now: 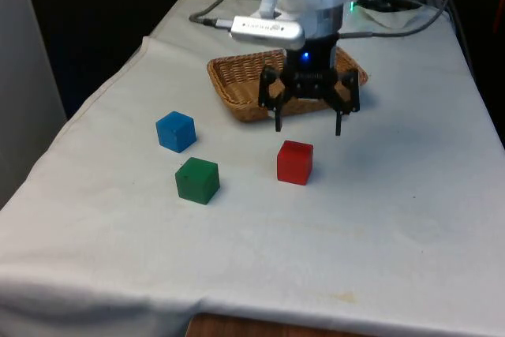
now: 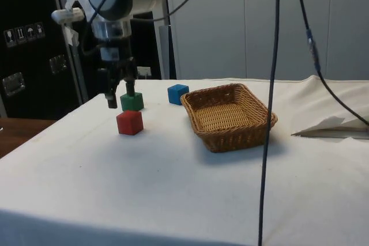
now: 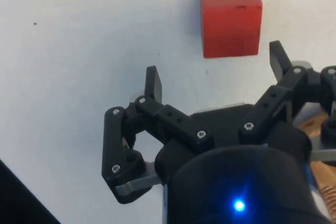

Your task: Pick up exactly two blocks and place them into the basket.

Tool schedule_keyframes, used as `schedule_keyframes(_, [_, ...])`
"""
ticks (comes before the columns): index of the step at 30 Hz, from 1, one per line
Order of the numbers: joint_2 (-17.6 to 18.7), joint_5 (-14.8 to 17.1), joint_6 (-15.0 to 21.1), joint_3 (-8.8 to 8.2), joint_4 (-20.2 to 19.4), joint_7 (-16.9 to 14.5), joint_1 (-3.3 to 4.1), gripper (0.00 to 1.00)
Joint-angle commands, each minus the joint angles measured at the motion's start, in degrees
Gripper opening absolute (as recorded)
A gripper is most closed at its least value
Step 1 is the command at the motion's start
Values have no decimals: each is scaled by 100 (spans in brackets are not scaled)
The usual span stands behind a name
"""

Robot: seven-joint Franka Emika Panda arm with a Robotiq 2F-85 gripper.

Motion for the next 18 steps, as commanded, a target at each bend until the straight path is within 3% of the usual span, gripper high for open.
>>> schedule_keyframes(1, [52,80,86,52,0,-63,-34,100])
schedule_keyframes(6, [269,178,281,57,0,-115,-29,100])
schedule_keyframes(7, [246,126,223,17,-6,-74,6,100])
schedule_keyframes(8, [298,183,304,57,0,-120,-29,100])
schedule_keyframes(14, [527,218,453,57,34,-178,-63,100])
schedule_keyframes(15, [504,172,435,11,0,-126,-11,100])
schedule_keyframes(16, [550,223,470,57,40,-183,-63,100])
schedule_keyframes(18, [596,241,493,57,57,-195,-63,100])
